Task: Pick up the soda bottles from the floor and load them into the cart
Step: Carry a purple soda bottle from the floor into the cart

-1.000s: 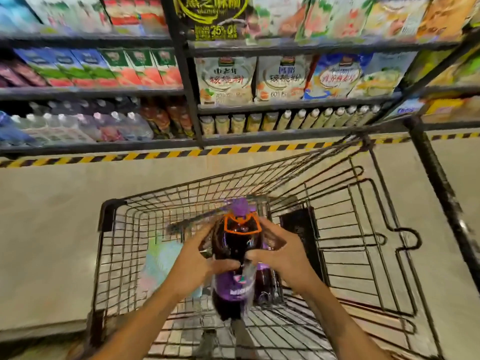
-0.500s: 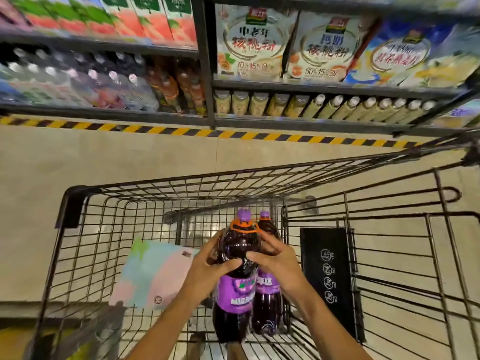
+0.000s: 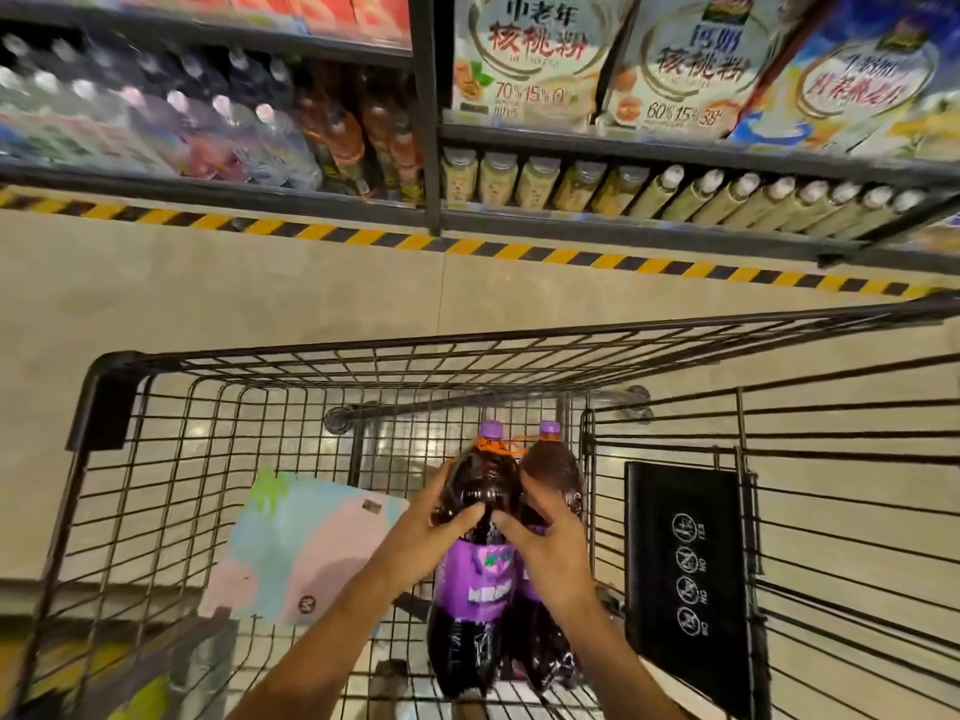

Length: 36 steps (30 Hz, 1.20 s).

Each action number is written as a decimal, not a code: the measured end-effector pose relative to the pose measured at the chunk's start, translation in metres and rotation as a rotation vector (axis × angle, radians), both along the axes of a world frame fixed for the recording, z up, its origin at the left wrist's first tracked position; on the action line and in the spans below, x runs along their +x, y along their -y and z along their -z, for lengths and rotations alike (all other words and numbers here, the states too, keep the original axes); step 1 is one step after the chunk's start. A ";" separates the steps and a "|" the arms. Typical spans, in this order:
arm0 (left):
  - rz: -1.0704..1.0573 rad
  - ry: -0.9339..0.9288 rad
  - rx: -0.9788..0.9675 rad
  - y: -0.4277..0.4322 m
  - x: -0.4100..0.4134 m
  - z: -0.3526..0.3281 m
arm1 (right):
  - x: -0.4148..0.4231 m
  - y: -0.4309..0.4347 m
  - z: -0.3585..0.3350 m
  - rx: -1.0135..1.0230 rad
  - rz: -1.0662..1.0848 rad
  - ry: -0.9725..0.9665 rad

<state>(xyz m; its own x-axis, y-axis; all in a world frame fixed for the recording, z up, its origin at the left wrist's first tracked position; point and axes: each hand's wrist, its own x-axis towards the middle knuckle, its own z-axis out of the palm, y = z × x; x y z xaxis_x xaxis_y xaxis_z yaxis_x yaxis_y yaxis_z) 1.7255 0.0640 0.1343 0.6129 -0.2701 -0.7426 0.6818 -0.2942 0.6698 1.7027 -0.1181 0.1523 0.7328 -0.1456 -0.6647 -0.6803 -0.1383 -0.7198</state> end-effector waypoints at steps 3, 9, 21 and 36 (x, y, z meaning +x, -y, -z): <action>0.162 0.033 0.078 0.003 -0.010 0.009 | -0.017 -0.009 0.008 -0.209 -0.308 0.060; 0.242 0.118 0.230 0.008 -0.026 0.034 | -0.039 -0.012 0.019 -0.384 -0.421 -0.016; 0.668 0.504 0.727 -0.058 0.000 -0.175 | -0.025 -0.020 -0.132 -0.653 -0.934 -0.031; 0.448 0.540 1.220 -0.133 -0.074 -0.448 | 0.024 -0.110 -0.390 -0.839 -1.414 0.451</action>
<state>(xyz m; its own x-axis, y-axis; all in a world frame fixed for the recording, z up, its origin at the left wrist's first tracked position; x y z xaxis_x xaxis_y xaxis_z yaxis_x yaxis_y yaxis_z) 1.6520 0.1967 0.5824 0.9285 0.1186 -0.3518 0.1212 -0.9925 -0.0147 1.7263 -0.0081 0.5426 0.6832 0.5595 -0.4692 0.5194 -0.8240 -0.2264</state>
